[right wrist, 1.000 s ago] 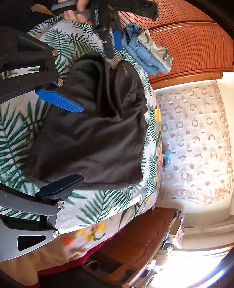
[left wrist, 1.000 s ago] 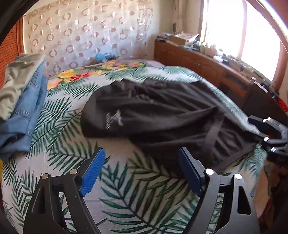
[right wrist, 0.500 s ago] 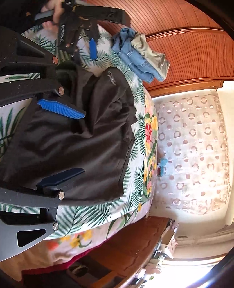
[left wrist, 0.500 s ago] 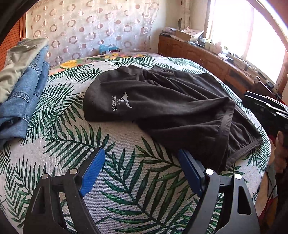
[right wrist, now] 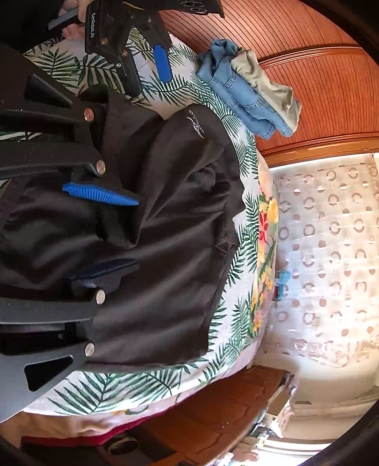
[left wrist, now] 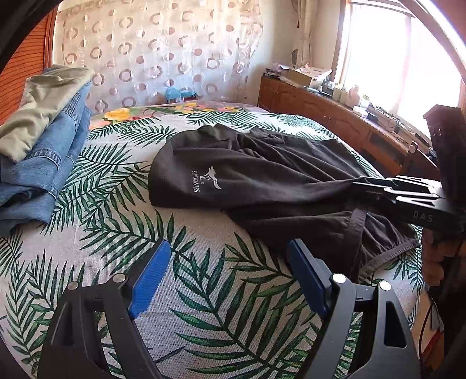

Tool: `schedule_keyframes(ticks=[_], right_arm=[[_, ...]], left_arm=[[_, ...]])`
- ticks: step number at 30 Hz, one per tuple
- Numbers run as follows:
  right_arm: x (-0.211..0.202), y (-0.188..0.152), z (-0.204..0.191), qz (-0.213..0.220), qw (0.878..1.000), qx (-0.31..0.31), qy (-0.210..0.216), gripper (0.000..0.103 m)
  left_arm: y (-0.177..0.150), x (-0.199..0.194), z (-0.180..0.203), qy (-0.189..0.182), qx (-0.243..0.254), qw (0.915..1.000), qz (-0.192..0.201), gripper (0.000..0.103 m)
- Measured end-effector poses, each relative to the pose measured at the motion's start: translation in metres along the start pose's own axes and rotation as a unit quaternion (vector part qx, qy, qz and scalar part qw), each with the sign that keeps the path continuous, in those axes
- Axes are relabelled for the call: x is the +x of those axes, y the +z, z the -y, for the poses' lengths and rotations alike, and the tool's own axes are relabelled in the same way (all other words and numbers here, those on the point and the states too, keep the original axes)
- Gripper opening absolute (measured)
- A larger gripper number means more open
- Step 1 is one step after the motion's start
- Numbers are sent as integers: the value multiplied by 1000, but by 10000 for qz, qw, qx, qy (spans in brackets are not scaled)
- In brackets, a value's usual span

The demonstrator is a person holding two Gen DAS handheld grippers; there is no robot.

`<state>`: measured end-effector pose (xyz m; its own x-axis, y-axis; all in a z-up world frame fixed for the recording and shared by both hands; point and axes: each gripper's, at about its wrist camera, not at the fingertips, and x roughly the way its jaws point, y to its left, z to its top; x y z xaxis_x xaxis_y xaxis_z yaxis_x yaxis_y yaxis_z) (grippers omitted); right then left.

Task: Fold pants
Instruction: 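Lower the right gripper onto the shorts' edge and close on it, then lift the gripped edge with the right gripper and fold it across the shorts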

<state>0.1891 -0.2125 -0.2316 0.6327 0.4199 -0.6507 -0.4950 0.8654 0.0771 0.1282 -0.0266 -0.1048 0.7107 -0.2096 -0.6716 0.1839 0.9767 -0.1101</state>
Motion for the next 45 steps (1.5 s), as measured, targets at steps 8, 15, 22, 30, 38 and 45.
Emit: schedule_keyframes(ticks=[8,15,22,30,38,45], right_arm=[[-15,0,-2,193,9997,44,146,9],[-61,-14,-5,906,9959,41,-68,5],[-95,-44,9,1072,9929,173,-484,5],[-119,-65,21,1133,9910,410,-582,5],[-131,-86,25,1053,9914,445,-641,5],[-123,-100,32,707,9937,599,-625,5]], left_arm=[[-2,-5,0,13,-3,9999,153,84],[-1,-12,4,103,132,9996,249,84],[13,-32,21,-67,291,9984,478,84],[29,-36,54,-283,630,9958,593,84],[29,-18,72,-379,798,9955,343,84],[26,-4,90,-441,1037,9936,116,84]])
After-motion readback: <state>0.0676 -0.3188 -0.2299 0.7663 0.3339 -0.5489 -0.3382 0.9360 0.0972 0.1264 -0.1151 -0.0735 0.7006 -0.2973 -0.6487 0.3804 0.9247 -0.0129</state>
